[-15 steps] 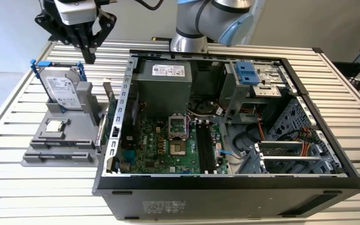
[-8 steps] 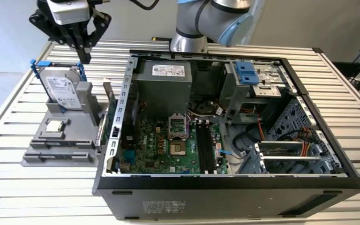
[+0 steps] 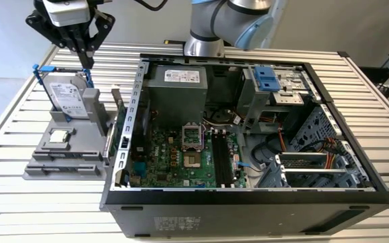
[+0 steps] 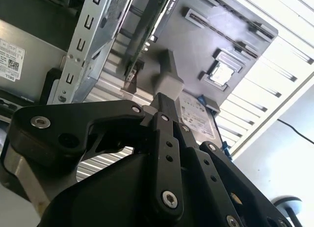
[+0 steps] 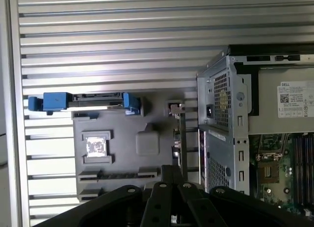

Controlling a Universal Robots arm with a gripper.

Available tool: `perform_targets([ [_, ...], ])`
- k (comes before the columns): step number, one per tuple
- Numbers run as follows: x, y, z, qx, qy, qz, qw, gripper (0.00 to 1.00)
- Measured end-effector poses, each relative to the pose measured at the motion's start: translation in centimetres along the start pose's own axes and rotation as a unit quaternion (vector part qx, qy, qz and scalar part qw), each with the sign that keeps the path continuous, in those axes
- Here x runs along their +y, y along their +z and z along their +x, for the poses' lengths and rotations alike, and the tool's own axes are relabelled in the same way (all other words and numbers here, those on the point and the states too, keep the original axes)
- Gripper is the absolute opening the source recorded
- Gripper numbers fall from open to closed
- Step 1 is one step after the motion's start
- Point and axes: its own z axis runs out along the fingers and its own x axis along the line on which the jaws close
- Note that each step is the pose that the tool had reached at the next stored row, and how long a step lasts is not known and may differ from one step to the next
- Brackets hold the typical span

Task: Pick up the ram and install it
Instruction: 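Reach for the ram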

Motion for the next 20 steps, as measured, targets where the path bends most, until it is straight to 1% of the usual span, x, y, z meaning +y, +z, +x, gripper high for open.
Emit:
perform_targets([
  [4,-0.03,-0.01,0.45,0.0,0.0,0.0,1.0,0.0],
  [9,-0.08,-0.03,1.28,0.0,-0.001,0.0,1.0,0.0],
  [20,-0.22,-0.08,3.58,0.0,-0.001,0.0,1.0,0.0],
])
